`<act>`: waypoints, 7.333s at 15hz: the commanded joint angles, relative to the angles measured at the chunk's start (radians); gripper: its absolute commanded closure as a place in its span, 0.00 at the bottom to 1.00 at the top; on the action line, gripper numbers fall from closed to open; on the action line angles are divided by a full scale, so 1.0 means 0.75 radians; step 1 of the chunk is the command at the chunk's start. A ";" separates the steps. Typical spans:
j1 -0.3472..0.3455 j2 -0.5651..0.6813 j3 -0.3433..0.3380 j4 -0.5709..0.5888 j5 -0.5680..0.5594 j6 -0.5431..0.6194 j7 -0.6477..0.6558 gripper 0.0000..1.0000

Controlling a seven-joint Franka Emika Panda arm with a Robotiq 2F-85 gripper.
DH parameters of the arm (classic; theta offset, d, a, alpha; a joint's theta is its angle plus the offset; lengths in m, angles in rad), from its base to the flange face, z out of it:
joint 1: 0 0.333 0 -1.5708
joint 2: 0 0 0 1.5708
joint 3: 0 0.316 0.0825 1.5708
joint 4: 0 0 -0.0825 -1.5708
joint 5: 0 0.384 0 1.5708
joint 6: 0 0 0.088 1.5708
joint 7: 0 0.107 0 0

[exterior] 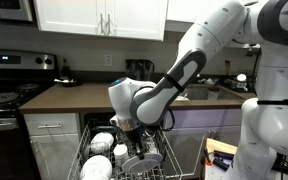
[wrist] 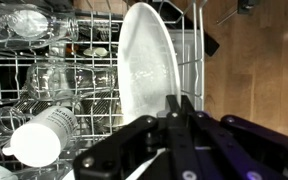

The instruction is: Remove the white plate from the dishwasher and put it on top of the white plate on the counter

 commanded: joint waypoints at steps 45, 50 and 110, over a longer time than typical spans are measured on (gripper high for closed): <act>0.255 0.082 0.099 0.168 -1.343 -0.630 0.786 0.99; 0.266 0.071 0.122 0.142 -1.439 -0.684 0.880 0.99; 0.180 -0.188 0.131 -0.217 -1.815 -0.475 1.506 0.95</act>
